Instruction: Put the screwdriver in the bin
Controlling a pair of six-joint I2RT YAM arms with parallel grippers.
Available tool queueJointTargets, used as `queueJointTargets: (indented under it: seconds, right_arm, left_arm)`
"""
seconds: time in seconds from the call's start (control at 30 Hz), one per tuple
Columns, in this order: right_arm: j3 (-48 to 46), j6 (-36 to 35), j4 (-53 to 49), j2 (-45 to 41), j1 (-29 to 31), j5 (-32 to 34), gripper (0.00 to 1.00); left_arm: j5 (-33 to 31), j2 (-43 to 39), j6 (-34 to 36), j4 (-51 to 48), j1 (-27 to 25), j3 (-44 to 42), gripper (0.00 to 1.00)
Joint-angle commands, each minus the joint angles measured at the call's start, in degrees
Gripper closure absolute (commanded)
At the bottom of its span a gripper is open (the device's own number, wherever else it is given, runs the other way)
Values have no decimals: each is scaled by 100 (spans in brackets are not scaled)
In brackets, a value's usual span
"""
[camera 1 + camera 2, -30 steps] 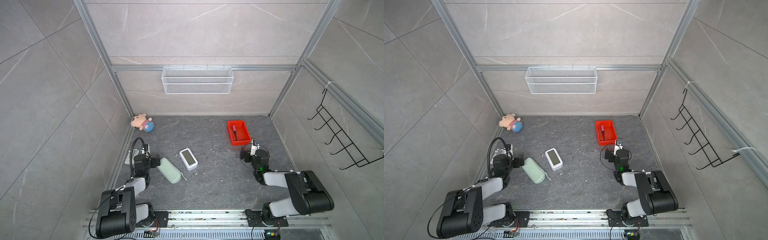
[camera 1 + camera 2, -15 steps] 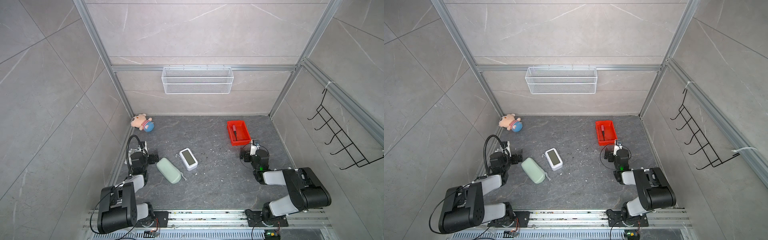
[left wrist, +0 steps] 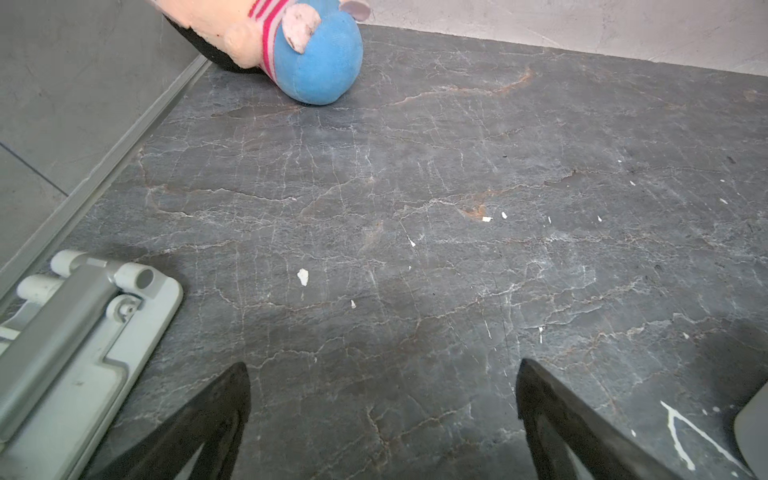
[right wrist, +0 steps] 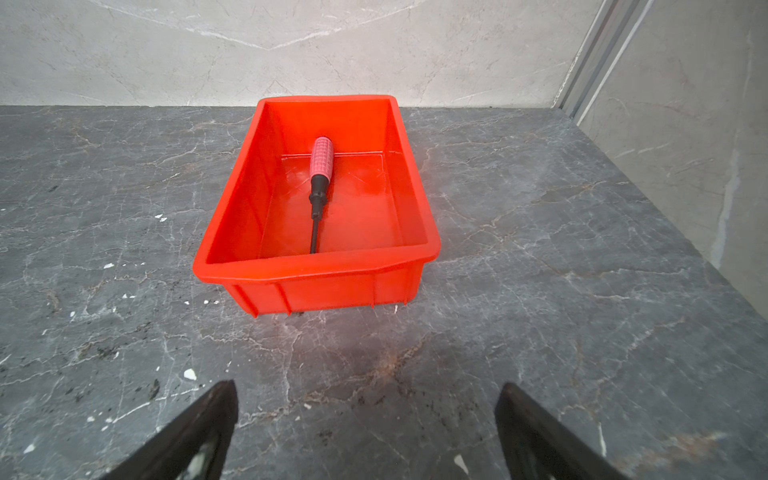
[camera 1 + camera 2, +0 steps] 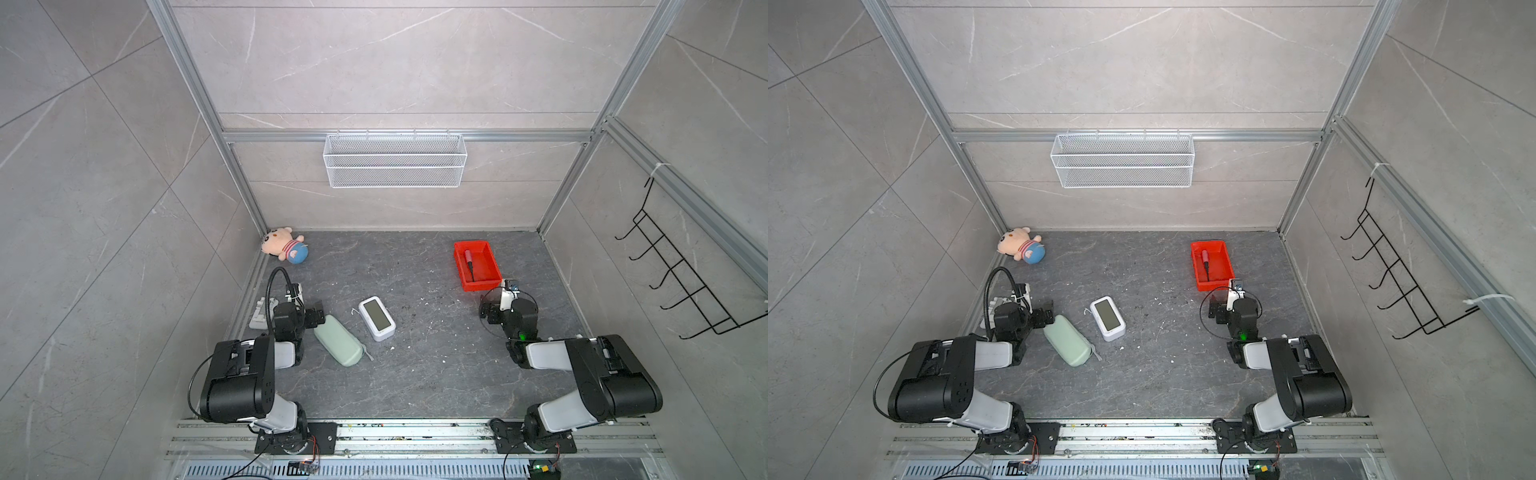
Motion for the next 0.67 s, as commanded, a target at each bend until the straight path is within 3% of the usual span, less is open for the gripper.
queueJointTargets:
  seconds: [0.0,0.63]
  right_arm:
    - [121,-114,55,4,-18,-31,1]
    - [148,-131,7,6,-20,-54,1]
  left_arm:
    - [-223,-37,90,245,-59,136,0]
    - [-412,-49,125,302,-181,100,0]
